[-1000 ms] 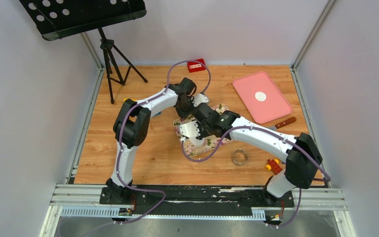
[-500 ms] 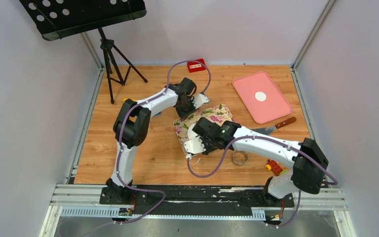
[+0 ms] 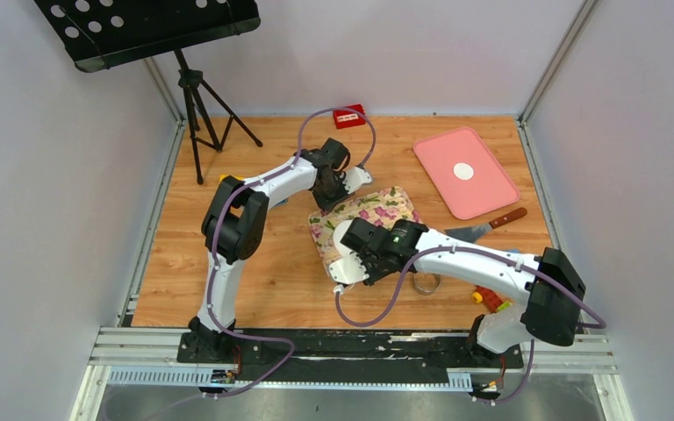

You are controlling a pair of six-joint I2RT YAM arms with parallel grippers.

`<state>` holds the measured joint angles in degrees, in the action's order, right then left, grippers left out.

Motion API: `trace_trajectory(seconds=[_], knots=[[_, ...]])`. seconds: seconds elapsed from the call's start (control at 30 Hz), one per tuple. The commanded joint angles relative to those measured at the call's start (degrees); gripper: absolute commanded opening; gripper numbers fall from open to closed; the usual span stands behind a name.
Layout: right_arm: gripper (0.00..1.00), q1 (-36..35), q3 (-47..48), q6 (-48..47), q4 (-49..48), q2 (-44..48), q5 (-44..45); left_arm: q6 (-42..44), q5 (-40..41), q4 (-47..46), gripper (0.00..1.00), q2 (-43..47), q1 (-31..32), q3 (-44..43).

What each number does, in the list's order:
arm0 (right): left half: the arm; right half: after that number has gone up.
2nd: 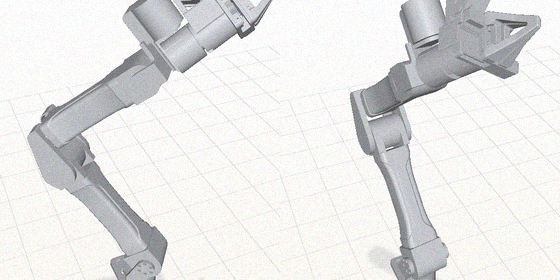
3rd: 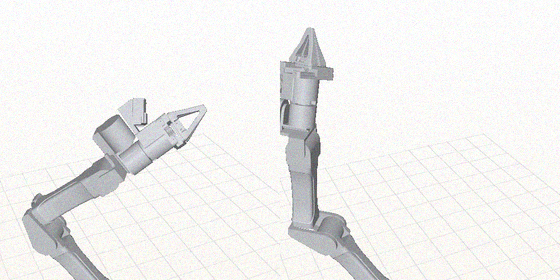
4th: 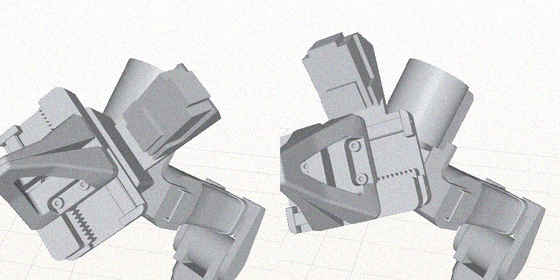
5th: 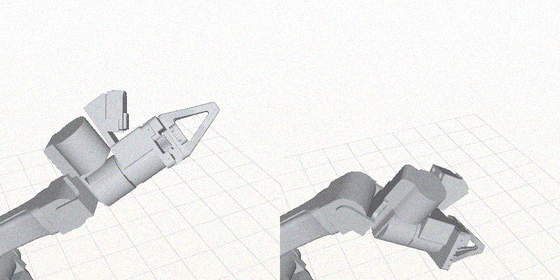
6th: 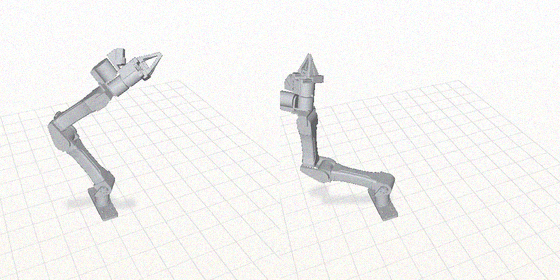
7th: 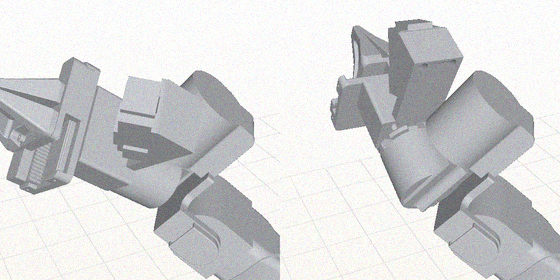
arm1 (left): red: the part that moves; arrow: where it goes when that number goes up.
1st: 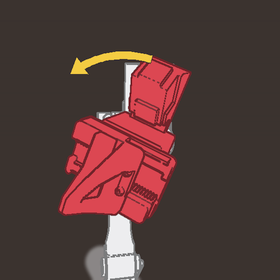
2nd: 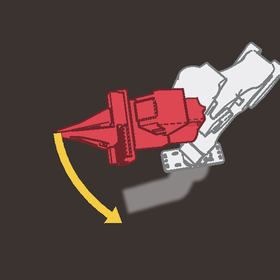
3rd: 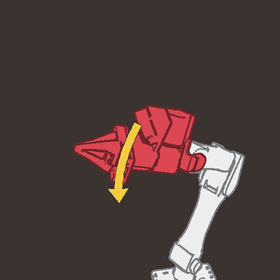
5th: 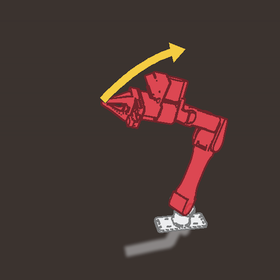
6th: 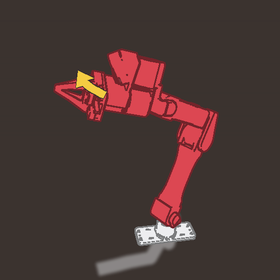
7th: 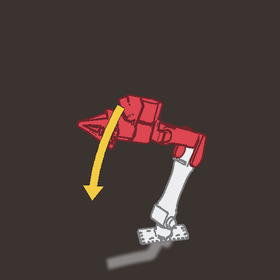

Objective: Roll out the dumpling wrappers from the dough
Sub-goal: Flatten out the dough on the work surface.

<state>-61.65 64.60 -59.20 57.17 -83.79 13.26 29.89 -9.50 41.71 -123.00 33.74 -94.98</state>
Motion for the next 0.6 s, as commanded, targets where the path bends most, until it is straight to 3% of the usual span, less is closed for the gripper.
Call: trace_trajectory(seconds=[0.0, 0.27, 0.57], knots=[[0.0, -0.2, 5.0, -2.7, -3.0, 2.8, 2.5, 0.8, 0.2, 1.0, 0.0, 1.6, 0.7, -0.5], [0.0, -0.1, 12.2, -8.2, -14.9, -2.9, 4.5, 0.8, -0.5, 1.2, 0.0, 1.6, 0.7, -0.5], [0.0, -0.8, 8.9, -9.9, -19.8, -11.0, 7.0, 1.1, -0.4, 0.7, 0.0, 2.4, 0.8, 0.4]])
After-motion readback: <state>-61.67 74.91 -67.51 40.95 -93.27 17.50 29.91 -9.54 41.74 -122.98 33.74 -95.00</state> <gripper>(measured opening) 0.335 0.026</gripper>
